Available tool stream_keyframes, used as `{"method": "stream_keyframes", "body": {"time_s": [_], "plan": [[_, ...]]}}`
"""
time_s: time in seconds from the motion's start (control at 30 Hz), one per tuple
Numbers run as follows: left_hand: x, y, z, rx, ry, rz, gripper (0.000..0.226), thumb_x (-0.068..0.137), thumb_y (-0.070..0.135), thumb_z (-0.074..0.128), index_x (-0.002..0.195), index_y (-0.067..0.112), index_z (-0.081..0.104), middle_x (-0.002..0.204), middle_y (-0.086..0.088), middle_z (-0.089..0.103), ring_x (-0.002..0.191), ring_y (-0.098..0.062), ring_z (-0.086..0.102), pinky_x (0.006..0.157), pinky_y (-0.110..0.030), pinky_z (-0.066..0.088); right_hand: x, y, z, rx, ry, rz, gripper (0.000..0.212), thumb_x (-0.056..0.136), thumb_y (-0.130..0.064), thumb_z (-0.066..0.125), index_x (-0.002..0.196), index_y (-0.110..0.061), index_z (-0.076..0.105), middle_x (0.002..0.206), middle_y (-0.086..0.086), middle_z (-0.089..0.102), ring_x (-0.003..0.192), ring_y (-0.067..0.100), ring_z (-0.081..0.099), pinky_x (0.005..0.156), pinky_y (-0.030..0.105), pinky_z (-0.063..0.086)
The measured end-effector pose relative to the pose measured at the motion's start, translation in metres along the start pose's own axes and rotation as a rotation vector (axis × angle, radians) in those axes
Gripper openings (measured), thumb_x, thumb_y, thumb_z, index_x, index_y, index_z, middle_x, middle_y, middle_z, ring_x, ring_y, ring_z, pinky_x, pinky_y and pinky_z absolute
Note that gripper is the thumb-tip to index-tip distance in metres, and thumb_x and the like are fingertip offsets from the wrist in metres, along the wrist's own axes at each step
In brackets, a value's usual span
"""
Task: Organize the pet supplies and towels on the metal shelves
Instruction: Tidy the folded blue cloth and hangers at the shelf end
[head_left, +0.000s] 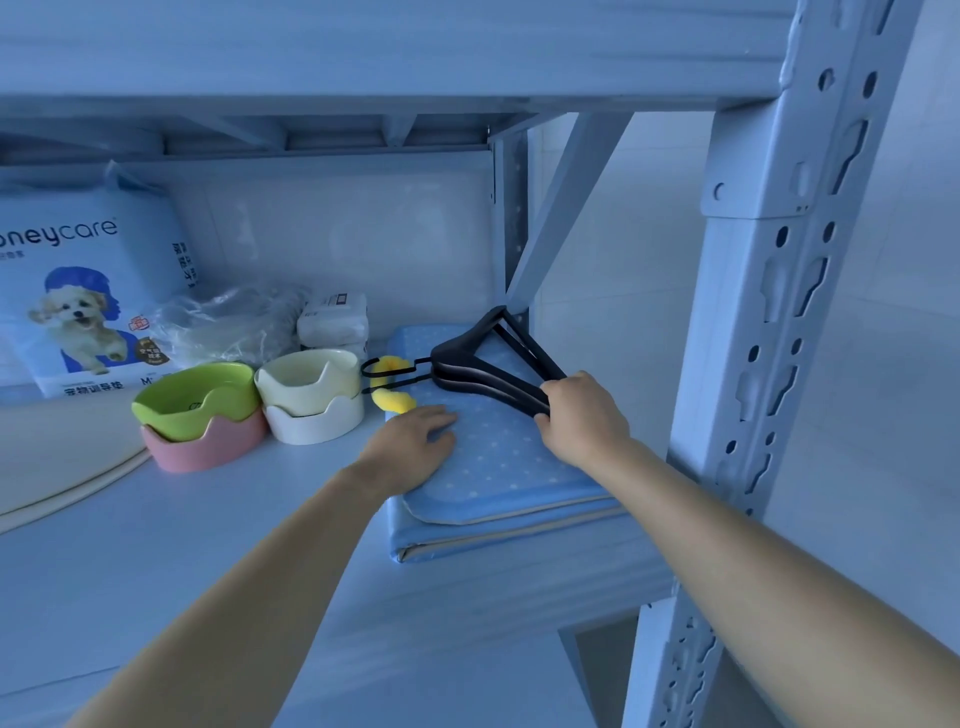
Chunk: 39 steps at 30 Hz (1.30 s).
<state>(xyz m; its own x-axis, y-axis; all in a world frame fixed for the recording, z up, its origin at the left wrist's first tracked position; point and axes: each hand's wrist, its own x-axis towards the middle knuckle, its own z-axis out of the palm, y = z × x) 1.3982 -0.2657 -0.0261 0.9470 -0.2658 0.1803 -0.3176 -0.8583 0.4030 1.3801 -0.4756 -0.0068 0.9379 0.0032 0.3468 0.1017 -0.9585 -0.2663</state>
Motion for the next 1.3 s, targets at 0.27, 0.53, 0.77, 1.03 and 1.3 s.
{"method": "stream_keyframes", "body": {"time_s": [0.27,0.53,0.77,1.03,1.3], "plan": [[-0.017,-0.004,-0.007,0.214,-0.126,0.055,0.051,0.096,0.051,0.030,0.146,0.039,0.021,0.156,0.009,0.014,0.143,-0.011,0.010,0.117,-0.031,0.010,0.000,-0.002,-0.001,-0.052,-0.032,-0.015,0.012,0.086,-0.005,0.056,0.084,-0.013,0.047,0.103,0.010,0.049,0.070,0.020,0.047,0.057,0.027,0.039],[-0.002,-0.003,-0.017,0.186,-0.006,0.051,0.047,0.092,0.048,0.045,0.137,0.033,0.042,0.146,0.008,0.036,0.134,-0.013,0.033,0.108,-0.031,0.030,0.009,0.000,0.002,-0.007,-0.015,-0.011,0.005,0.088,-0.012,0.059,0.091,-0.010,0.055,0.096,0.009,0.049,0.075,0.024,0.052,0.058,0.029,0.041],[0.040,-0.014,-0.041,0.262,0.225,0.017,0.041,0.089,0.027,0.053,0.130,0.026,0.051,0.134,0.003,0.050,0.121,-0.019,0.047,0.090,-0.031,0.042,0.024,-0.001,0.009,-0.007,0.034,-0.065,0.025,0.091,-0.031,0.056,0.086,-0.007,0.058,0.077,0.008,0.057,0.073,0.019,0.046,0.058,0.029,0.038],[0.093,-0.028,-0.034,0.408,0.157,0.006,0.047,0.087,0.025,0.055,0.133,0.022,0.045,0.133,0.000,0.050,0.118,-0.023,0.050,0.089,-0.033,0.043,0.030,0.005,0.018,0.019,0.081,-0.068,0.020,0.090,-0.029,0.055,0.093,-0.011,0.060,0.081,0.006,0.052,0.078,0.022,0.055,0.064,0.035,0.051],[0.124,-0.031,-0.030,0.547,0.166,-0.068,0.021,0.084,0.017,0.058,0.105,0.013,0.056,0.107,-0.006,0.056,0.097,-0.027,0.059,0.064,-0.030,0.041,0.033,-0.001,0.013,0.010,0.052,0.012,0.014,0.090,-0.024,0.057,0.097,-0.012,0.060,0.092,0.004,0.051,0.081,0.023,0.058,0.065,0.033,0.053]]}}
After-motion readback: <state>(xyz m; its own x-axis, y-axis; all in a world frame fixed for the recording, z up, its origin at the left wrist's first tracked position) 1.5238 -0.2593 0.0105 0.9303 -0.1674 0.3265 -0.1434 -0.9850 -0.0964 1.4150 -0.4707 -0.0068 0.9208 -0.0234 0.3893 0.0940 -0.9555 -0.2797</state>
